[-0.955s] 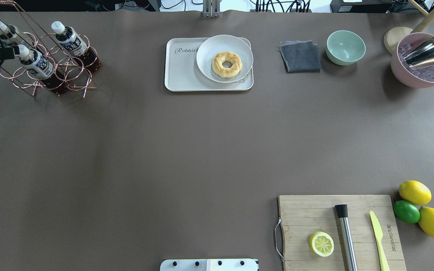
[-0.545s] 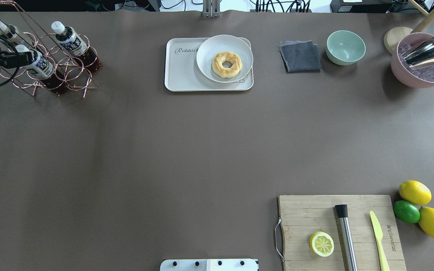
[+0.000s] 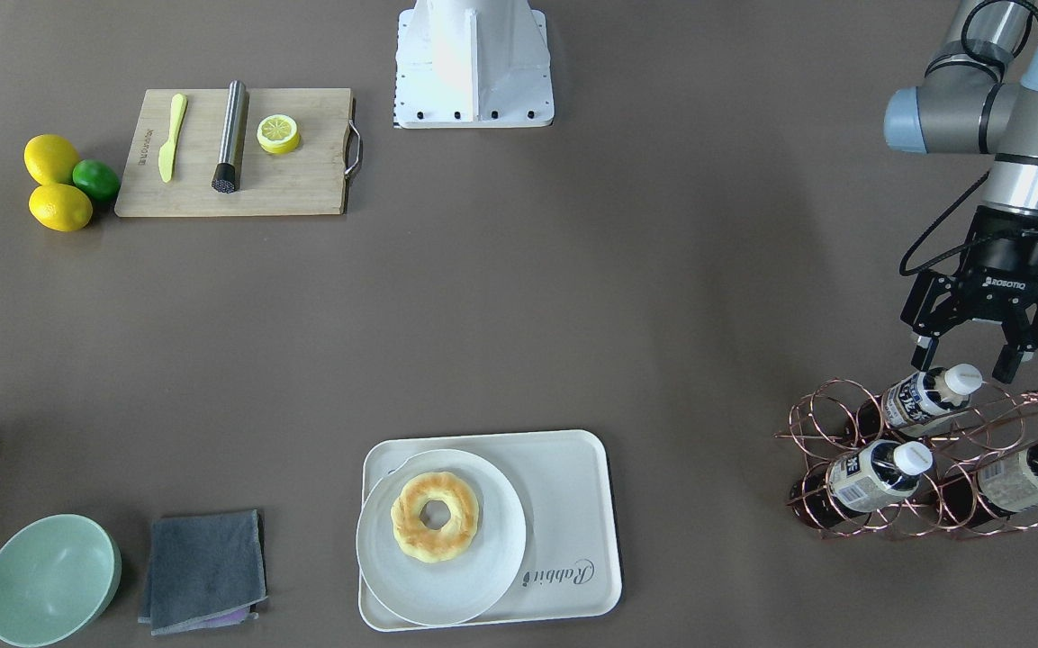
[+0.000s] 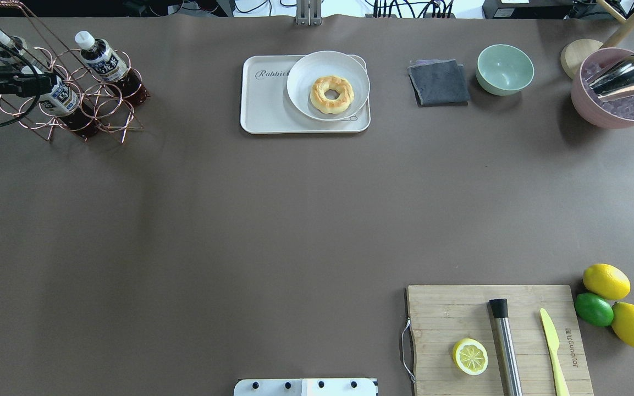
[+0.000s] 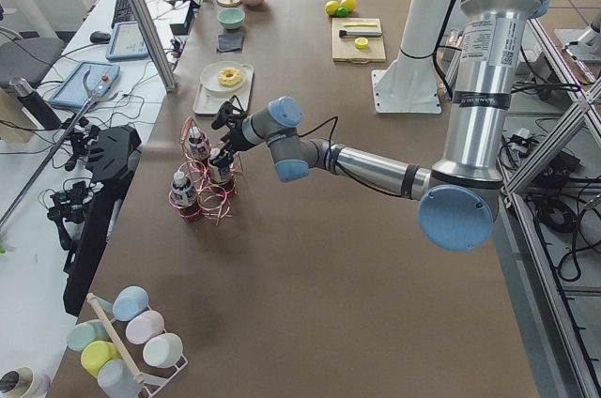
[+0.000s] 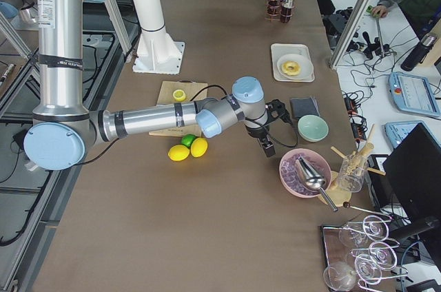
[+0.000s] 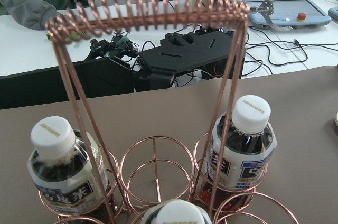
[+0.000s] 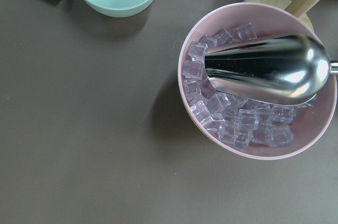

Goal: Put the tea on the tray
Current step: 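Reach the left gripper to a tea bottle in the copper rack and grasp it, then lift the tea bottle up out of the copper rack with the left gripper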

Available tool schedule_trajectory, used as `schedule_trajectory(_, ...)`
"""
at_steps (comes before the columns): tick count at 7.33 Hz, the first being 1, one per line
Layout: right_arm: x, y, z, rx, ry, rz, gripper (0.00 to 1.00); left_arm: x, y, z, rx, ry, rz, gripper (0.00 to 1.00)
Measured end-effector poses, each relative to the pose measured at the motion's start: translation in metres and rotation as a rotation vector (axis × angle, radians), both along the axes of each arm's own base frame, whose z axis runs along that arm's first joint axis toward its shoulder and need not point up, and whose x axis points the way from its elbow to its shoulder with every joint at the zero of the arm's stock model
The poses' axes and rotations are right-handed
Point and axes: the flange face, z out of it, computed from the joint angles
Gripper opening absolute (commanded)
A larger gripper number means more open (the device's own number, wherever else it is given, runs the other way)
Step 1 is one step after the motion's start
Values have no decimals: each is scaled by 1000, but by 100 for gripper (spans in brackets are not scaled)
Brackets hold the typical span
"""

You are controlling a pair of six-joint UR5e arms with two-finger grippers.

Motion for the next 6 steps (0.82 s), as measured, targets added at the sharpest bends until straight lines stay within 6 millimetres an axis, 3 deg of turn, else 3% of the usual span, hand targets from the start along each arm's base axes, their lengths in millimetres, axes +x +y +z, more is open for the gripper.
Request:
schedule_trajectory(1, 0, -1, -2, 3, -1, 0, 100, 1, -1, 2, -3, -2, 0, 84)
schedule_trajectory(2, 0, -1, -2, 5, -1, 0, 100, 1, -2, 5, -5, -5, -1, 49)
schedule_trajectory(4, 0, -2, -4, 8, -2, 0, 100, 2, -2, 6, -1, -2, 0, 1)
schedule_trajectory(6, 0, -2, -4, 9, -1, -1, 100, 2, -2, 4, 4, 2, 2, 0)
